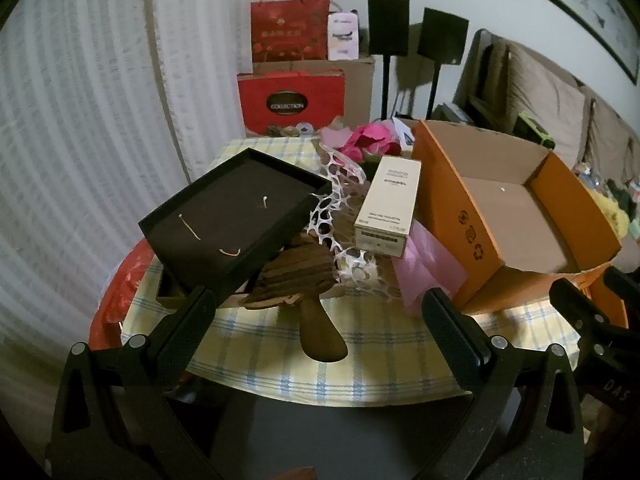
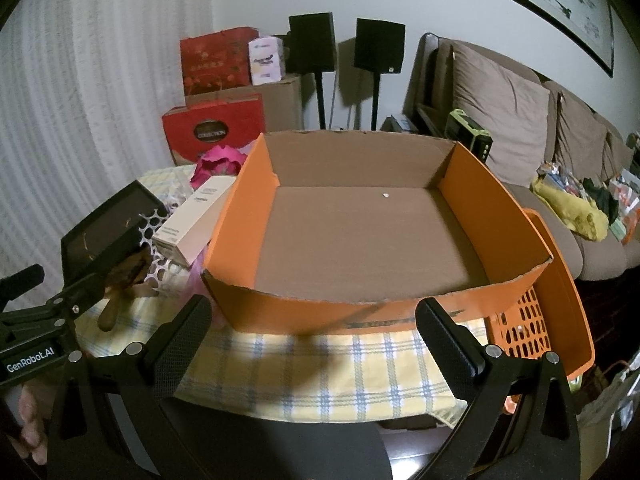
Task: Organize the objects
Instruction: 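Move the right tool toward the black jewelry tray on the table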
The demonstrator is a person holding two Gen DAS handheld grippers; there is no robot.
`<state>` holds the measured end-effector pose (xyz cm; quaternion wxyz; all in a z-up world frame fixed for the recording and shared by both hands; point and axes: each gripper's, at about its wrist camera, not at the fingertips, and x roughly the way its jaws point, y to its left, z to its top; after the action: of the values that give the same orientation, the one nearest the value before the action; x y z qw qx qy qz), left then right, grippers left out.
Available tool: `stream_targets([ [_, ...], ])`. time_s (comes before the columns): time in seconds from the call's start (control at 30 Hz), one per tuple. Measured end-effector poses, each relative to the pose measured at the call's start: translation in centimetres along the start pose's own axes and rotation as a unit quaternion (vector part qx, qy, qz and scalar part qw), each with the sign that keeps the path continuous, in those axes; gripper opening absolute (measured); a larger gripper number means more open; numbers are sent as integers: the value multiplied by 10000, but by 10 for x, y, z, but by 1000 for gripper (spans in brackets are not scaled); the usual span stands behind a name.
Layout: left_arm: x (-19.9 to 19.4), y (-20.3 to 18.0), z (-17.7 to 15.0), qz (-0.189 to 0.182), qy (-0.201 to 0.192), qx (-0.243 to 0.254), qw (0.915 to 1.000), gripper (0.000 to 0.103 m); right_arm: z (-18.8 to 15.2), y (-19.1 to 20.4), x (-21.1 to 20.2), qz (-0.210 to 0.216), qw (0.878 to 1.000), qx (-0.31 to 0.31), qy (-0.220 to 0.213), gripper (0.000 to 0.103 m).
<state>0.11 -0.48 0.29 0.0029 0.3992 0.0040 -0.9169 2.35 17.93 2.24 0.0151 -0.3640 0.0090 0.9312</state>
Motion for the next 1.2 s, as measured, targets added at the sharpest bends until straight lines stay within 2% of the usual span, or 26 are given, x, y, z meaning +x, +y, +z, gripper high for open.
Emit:
stream_targets([
  [0.3, 2, 16, 6, 111, -31, -70, 9999, 103, 4, 5, 3, 54, 9999, -87, 1, 103],
  [0.53, 3, 43, 13, -51, -75, -230, 9997, 103, 9, 18, 8, 160, 9995, -288, 14, 103],
  [0.77, 2, 87, 22, 93, -167, -622, 9979, 103, 22, 46, 13, 498, 9963, -703, -55, 102],
  [1.0, 16, 133, 25, 219, -42, -1120, 9935, 103, 44, 80, 22, 781, 9897, -1198, -67, 102],
  [1.2, 35, 155, 24, 335, 105, -1266, 9913, 103, 63, 107, 37, 1078, 9833, -1464, 66, 100],
])
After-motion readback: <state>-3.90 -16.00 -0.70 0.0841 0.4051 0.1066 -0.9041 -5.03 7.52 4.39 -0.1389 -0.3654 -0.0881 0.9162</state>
